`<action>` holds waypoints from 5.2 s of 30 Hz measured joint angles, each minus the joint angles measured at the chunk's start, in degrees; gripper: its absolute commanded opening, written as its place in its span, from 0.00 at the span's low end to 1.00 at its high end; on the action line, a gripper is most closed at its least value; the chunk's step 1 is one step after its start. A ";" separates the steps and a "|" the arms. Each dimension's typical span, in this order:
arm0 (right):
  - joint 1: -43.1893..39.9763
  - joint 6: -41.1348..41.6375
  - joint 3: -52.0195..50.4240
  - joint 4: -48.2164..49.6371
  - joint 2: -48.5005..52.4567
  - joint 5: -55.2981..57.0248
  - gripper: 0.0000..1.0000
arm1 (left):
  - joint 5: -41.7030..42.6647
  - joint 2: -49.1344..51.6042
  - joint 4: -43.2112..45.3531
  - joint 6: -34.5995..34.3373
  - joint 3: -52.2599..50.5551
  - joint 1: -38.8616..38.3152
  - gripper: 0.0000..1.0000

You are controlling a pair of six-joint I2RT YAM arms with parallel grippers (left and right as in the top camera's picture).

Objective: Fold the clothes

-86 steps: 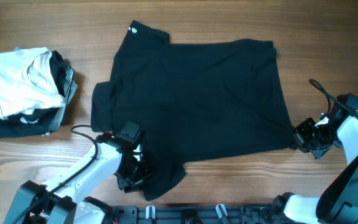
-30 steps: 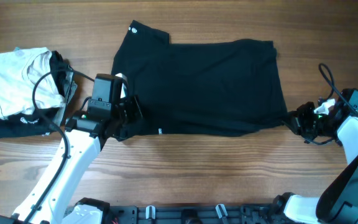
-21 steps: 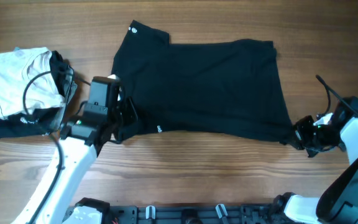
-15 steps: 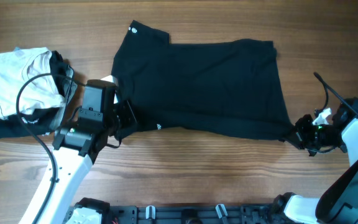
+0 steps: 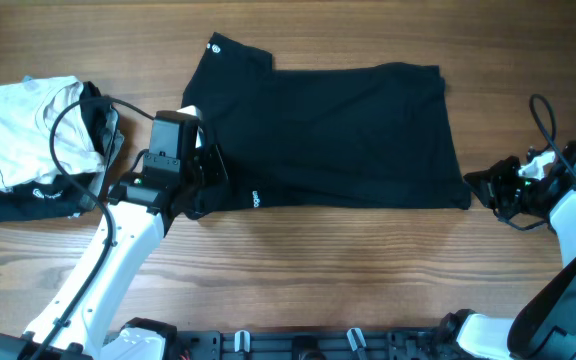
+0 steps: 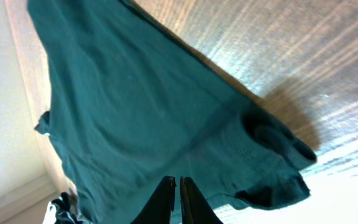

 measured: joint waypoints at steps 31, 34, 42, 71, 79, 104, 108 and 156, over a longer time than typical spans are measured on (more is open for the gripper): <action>3.87 -11.72 -6.91 3.30 -0.33 6.88 0.04 | -0.20 0.00 -1.31 0.02 0.00 0.00 0.04; 3.87 -11.74 -7.23 3.28 -0.33 5.73 0.04 | -0.17 0.00 -1.33 0.02 0.00 0.00 0.04; 3.87 -6.23 -2.49 4.92 -0.72 3.34 0.16 | -0.20 0.00 -1.27 0.02 0.00 0.00 0.04; 6.49 -6.45 -7.06 4.94 2.05 7.78 0.04 | -0.20 0.00 -2.21 0.02 0.00 0.00 0.04; 6.51 -6.97 -5.11 4.31 -0.83 7.72 0.04 | -0.17 0.00 -2.21 0.02 0.00 0.00 0.04; 12.39 0.24 -4.33 20.48 -2.58 5.20 0.04 | -5.44 0.00 -4.79 0.22 0.04 0.00 0.04; 12.39 0.63 -4.33 20.61 -2.47 5.90 0.04 | -6.64 0.00 0.09 0.39 0.15 0.00 0.04; 12.39 -6.71 -4.22 14.03 -2.32 8.39 0.79 | 1.18 18.34 -3.65 12.59 8.04 -5.42 0.04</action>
